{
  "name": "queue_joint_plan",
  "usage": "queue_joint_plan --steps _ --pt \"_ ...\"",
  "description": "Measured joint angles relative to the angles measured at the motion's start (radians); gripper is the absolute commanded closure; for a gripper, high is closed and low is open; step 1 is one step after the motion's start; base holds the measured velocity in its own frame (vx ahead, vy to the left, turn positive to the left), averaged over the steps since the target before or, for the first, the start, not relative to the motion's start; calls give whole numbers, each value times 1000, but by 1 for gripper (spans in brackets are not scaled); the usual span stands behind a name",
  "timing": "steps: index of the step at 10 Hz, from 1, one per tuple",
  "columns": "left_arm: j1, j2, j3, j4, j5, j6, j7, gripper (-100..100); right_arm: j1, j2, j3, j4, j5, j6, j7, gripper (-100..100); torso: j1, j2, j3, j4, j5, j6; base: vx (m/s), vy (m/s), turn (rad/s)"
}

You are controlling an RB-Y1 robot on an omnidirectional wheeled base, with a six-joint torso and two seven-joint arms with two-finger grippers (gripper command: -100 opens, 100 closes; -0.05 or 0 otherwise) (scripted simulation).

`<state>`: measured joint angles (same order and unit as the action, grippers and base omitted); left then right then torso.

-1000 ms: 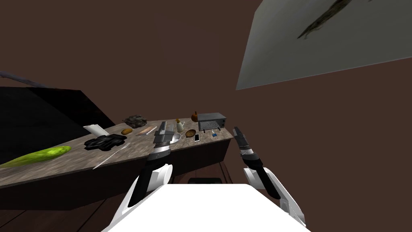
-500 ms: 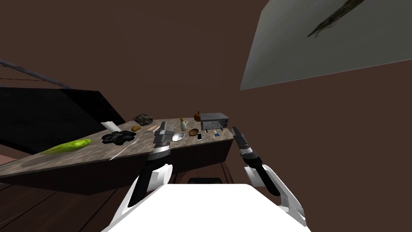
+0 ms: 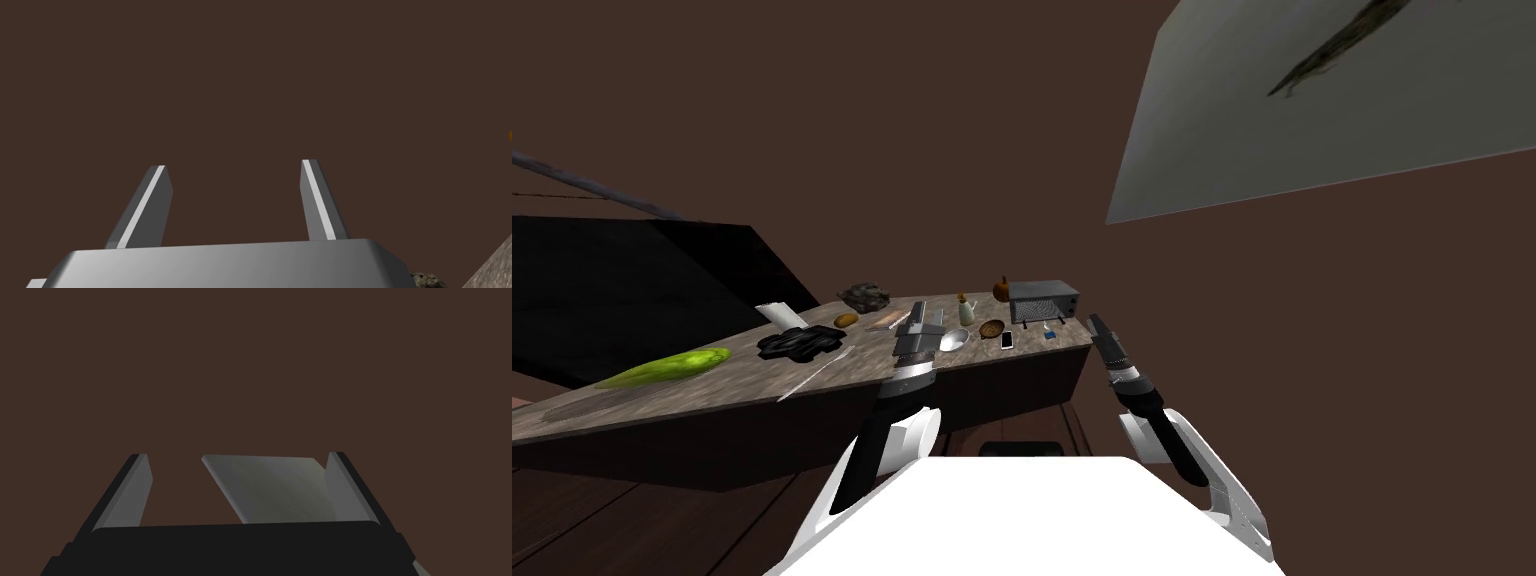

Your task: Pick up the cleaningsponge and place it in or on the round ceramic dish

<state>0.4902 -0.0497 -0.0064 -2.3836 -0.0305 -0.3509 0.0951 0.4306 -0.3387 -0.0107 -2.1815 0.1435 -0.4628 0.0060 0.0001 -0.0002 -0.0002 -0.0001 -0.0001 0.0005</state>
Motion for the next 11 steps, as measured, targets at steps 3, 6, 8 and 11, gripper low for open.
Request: queue_joint_plan --steps 3,6,8,11 --pt "0 0 0 0 0 0 0 0 22 -49 -6 19 9 -5 -1 -100 2 1 1 0 0 0 -23 33 107" --pt "0 0 0 0 0 0 0 0 53 -136 -12 75 34 -20 4 -100 2 2 1 0 1 0 -26 40 117" --pt "0 0 0 0 0 0 0 0 75 -187 -15 94 46 -23 6 -100 2 1 1 0 0 0 -15 31 90" --pt "0 0 0 0 0 0 0 0 95 -251 -17 129 64 -31 11 -100 1 1 1 0 0 0 -15 30 118"
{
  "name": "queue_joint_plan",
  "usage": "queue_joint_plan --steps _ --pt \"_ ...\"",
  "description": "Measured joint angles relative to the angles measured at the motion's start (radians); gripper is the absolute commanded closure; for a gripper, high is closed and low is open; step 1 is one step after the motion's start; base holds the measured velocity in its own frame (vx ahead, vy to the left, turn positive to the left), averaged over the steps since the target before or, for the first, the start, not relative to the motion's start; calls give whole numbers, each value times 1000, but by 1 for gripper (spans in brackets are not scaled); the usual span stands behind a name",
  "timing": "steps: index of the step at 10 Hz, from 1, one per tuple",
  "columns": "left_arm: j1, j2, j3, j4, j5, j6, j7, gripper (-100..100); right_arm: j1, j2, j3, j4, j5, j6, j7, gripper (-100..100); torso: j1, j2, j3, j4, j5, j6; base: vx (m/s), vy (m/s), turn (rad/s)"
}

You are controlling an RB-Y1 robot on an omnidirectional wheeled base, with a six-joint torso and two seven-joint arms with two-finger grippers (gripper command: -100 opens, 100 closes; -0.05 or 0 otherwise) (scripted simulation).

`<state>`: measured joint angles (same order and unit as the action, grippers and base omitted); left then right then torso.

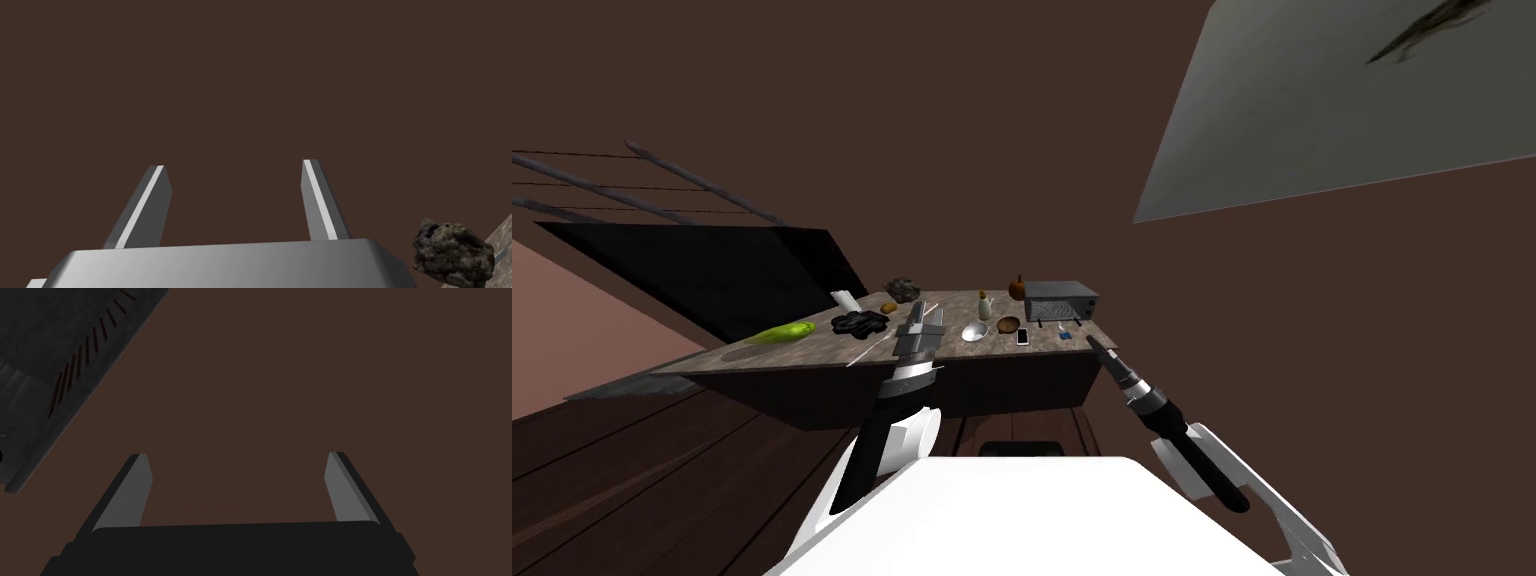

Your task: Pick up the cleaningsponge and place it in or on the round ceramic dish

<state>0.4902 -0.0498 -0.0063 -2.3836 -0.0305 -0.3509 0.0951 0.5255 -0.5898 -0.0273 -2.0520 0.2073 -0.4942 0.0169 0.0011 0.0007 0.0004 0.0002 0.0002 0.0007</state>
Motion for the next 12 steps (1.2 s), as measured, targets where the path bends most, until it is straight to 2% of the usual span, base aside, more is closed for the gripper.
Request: queue_joint_plan --steps 2,4,5,7,12 --pt "0 0 0 0 0 0 0 0 10 -56 -5 25 11 6 -4 -100 0 0 0 0 0 0 -13 33 119" --pt "0 0 0 0 0 0 0 0 26 -107 -3 56 27 0 1 -100 0 0 0 0 0 0 -10 37 137" --pt "0 0 0 0 0 0 0 0 33 -135 -3 92 37 -13 4 -100 1 0 0 0 0 0 -9 32 86" --pt "0 0 0 0 0 0 0 0 57 -192 -8 117 51 -18 5 -100 1 0 0 0 0 0 -8 37 134" --pt "0 0 0 0 0 0 0 0 86 -333 7 197 95 -21 13 -100 0 -1 0 0 0 0 -2 38 161"
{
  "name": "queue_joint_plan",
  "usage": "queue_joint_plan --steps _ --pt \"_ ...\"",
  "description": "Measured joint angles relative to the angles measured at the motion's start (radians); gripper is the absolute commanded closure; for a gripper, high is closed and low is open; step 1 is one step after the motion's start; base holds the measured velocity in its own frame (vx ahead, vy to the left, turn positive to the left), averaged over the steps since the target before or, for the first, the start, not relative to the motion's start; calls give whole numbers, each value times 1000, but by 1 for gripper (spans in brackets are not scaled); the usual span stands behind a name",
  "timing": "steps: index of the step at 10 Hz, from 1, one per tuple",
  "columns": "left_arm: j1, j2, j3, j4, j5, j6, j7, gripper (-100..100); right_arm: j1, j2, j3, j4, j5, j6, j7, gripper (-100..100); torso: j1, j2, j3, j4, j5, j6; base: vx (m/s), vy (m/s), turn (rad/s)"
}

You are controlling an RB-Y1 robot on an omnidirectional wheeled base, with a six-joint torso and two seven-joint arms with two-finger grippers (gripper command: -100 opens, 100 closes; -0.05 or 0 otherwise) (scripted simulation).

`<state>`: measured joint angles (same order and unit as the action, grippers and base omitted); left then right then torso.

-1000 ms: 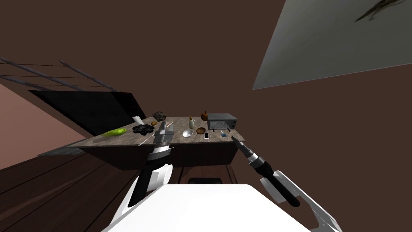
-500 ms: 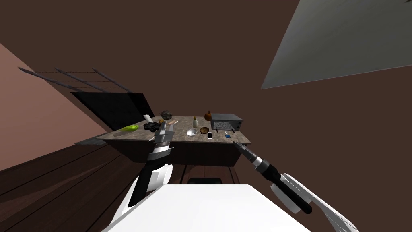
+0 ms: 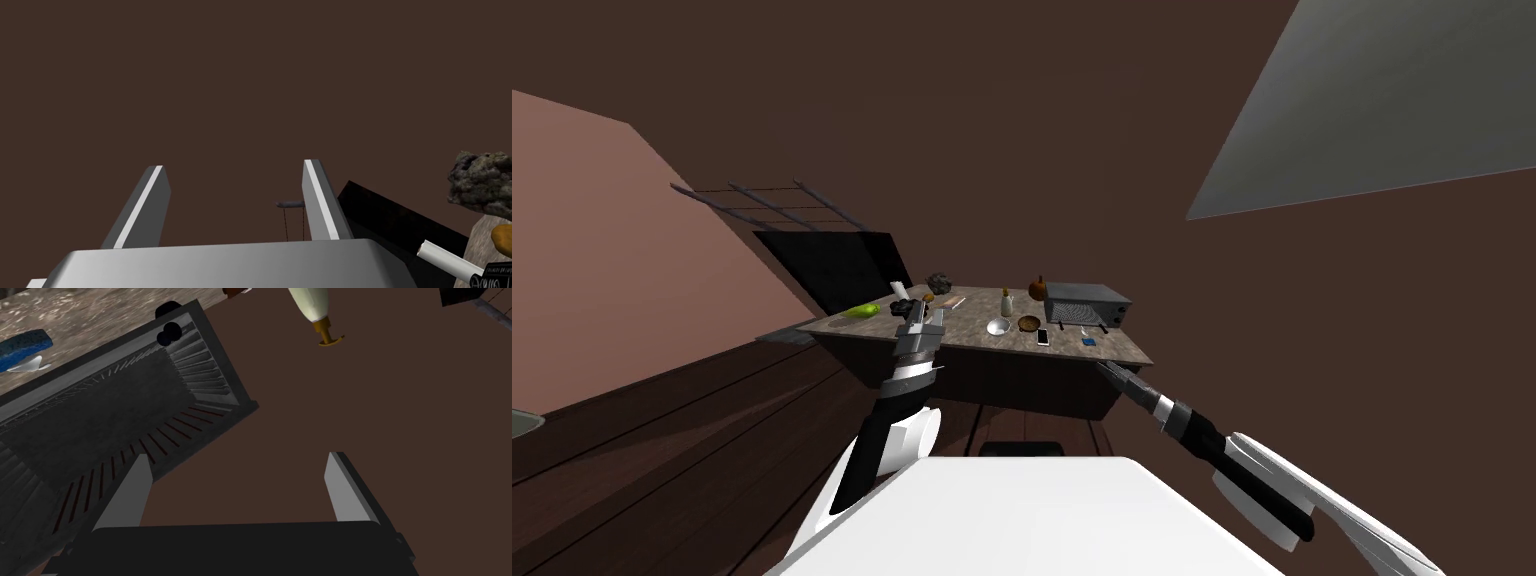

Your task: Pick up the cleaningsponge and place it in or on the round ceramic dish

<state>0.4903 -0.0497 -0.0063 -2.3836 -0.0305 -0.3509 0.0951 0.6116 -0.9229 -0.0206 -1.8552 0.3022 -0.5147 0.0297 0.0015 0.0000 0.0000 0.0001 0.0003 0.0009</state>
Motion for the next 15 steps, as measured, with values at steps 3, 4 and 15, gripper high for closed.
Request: queue_joint_plan --steps 3,4,15 --pt "0 0 0 0 0 0 0 0 35 -87 5 58 31 -13 9 -100 0 0 0 0 0 0 1 34 132" --pt "0 0 0 0 0 0 0 0 42 -112 7 72 38 -16 13 -100 0 0 0 0 0 0 4 38 217" --pt "0 0 0 0 0 0 0 0 129 -430 38 272 142 -38 36 -100 0 -1 -1 0 0 0 12 27 153"
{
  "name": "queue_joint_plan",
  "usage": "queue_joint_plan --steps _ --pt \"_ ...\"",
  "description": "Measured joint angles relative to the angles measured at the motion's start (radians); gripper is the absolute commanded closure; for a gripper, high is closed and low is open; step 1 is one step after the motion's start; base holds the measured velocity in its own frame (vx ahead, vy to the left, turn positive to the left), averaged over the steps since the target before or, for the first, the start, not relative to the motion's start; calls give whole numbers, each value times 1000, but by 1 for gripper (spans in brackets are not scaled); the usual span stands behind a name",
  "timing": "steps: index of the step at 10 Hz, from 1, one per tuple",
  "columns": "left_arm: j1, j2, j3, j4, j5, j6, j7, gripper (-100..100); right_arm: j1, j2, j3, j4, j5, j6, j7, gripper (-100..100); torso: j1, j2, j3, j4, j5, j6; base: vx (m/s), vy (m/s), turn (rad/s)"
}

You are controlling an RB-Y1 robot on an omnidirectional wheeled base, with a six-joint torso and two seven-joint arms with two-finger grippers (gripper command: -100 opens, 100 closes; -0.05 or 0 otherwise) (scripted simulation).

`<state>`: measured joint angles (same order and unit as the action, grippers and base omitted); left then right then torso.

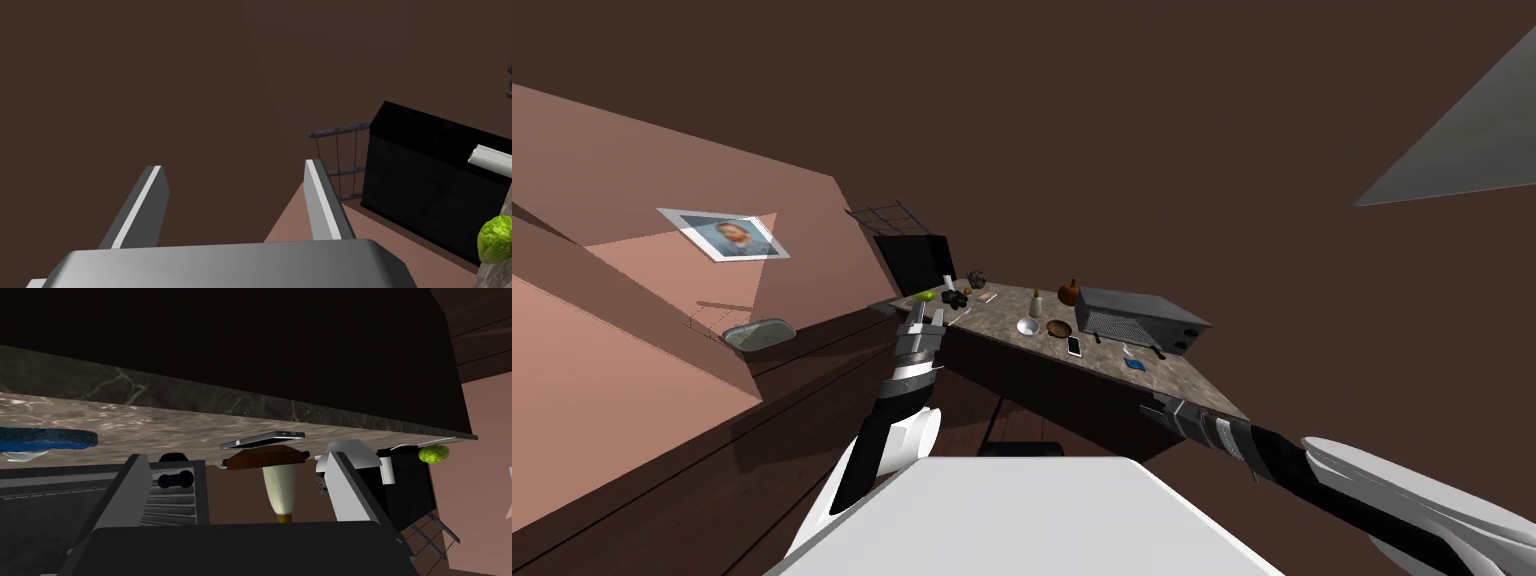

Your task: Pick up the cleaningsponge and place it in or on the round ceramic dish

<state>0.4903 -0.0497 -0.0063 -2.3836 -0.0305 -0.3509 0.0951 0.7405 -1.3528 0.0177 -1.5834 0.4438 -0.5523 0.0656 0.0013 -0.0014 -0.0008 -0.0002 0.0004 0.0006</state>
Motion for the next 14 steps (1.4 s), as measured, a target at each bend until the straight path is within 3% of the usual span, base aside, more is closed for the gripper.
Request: queue_joint_plan --steps 7,9,10,14 --pt "0 0 0 0 0 0 0 0 30 -172 73 154 85 -14 32 -100 -1 -1 0 0 -1 2 33 13 201" --pt "0 0 0 0 0 0 0 0 24 -216 116 206 118 -19 39 -100 -1 -2 -1 0 0 0 44 4 326" --pt "0 0 0 0 0 0 0 0 -5 -240 157 248 145 -27 35 -100 -1 -2 -1 -1 -1 0 36 -10 59" --pt "0 0 0 0 0 0 0 0 32 -268 165 284 160 -35 60 -100 -1 1 0 0 -1 1 25 -4 135"
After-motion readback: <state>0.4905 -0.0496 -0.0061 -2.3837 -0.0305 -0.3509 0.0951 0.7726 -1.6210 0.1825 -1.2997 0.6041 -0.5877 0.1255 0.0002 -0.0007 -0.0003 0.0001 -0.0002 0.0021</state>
